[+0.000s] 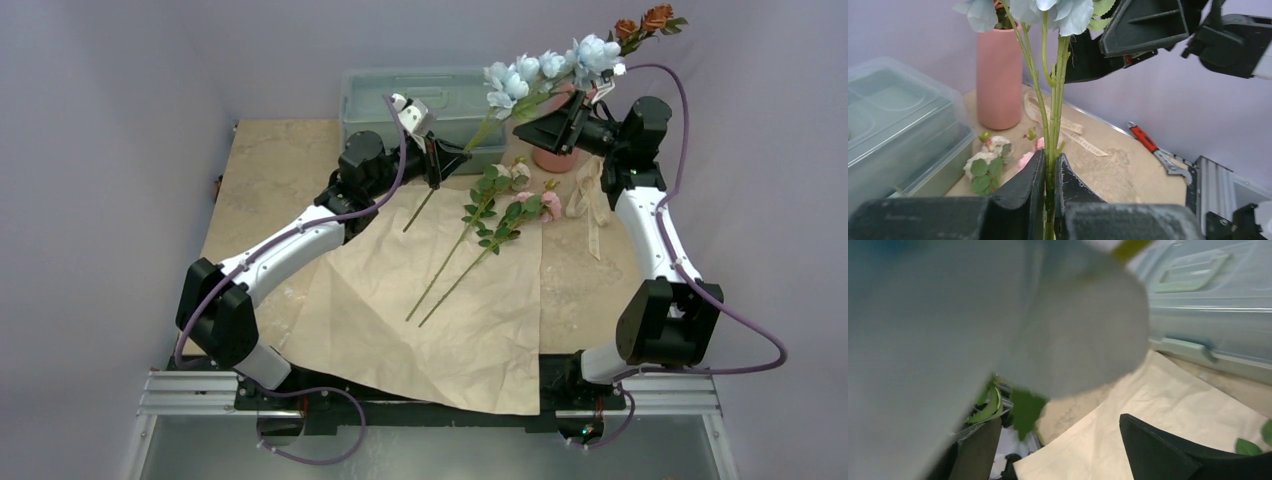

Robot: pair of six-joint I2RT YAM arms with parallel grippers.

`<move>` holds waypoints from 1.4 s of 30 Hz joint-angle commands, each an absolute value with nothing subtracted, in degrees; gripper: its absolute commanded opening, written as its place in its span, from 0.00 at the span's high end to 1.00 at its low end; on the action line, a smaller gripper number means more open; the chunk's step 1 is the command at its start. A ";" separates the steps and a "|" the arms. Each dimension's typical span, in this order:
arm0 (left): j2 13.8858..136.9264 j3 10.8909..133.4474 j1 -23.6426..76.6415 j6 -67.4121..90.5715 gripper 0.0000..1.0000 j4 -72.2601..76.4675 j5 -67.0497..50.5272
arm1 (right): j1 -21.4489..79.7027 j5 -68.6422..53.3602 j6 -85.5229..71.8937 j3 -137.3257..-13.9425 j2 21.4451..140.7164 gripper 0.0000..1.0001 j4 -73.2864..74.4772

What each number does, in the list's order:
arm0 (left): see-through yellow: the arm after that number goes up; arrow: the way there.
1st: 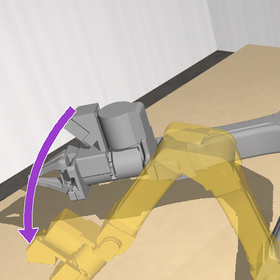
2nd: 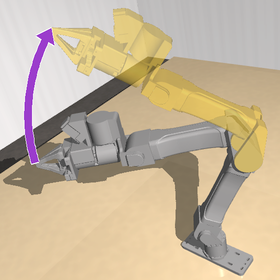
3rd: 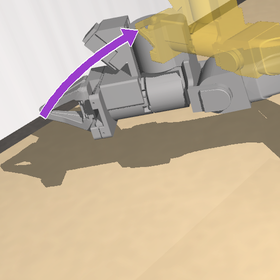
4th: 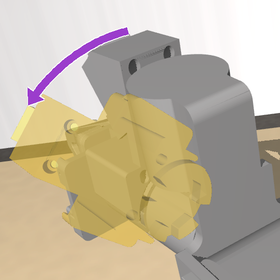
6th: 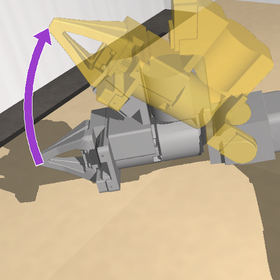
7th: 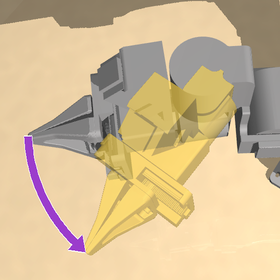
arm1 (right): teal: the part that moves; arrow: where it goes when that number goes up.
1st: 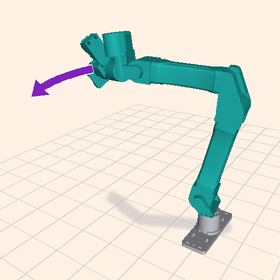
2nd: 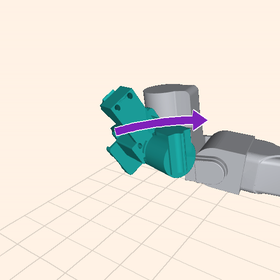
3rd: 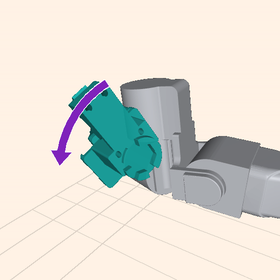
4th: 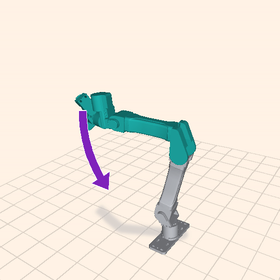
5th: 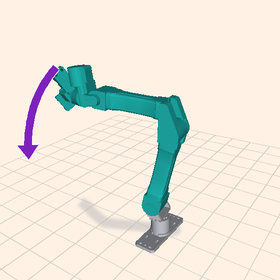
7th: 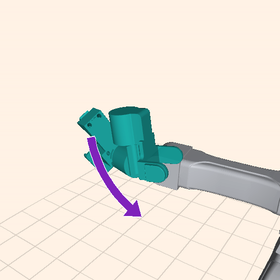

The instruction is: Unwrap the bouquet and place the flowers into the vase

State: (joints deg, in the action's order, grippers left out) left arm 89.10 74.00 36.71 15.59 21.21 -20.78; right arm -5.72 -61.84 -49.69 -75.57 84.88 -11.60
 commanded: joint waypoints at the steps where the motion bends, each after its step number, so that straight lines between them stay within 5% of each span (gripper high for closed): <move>1: 89.20 75.15 36.45 19.27 1.00 28.17 -29.98 | -5.13 -71.30 -60.83 -76.99 84.17 0.09 -27.68; 9: 90.07 74.45 36.46 21.03 1.00 30.80 -37.85 | -5.08 -72.11 -62.33 -79.28 85.19 0.23 -29.88; 18: 91.15 74.41 36.48 20.77 1.00 29.72 -41.05 | -5.05 -70.89 -62.84 -81.74 86.34 0.49 -29.97; 25: 91.54 74.90 36.70 19.92 1.00 27.96 -40.80 | -4.99 -71.33 -62.84 -81.45 86.18 1.00 -30.23; 29: 91.56 75.12 36.51 19.52 0.98 25.87 -39.37 | -5.01 -70.26 -62.57 -82.55 85.81 1.00 -29.78; 32: 91.82 75.26 35.41 20.49 0.59 24.58 -38.97 | -5.13 -69.61 -60.18 -84.58 85.61 1.00 -27.50; 37: 91.28 75.48 32.97 21.36 0.18 22.54 -38.41 | -6.01 -66.90 -53.20 -88.49 84.99 1.00 -20.68; 39: 90.28 75.42 32.47 19.86 0.04 20.83 -36.93 | -6.88 -65.24 -48.32 -91.40 85.35 1.00 -15.54; 42: 88.81 75.26 31.70 17.57 0.00 18.70 -34.27 | -8.65 -61.86 -40.92 -96.75 86.60 1.00 -8.45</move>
State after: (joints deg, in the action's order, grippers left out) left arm 91.92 74.00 32.84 20.36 20.95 -37.32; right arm -6.50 -67.26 -52.34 -89.25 86.28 -17.34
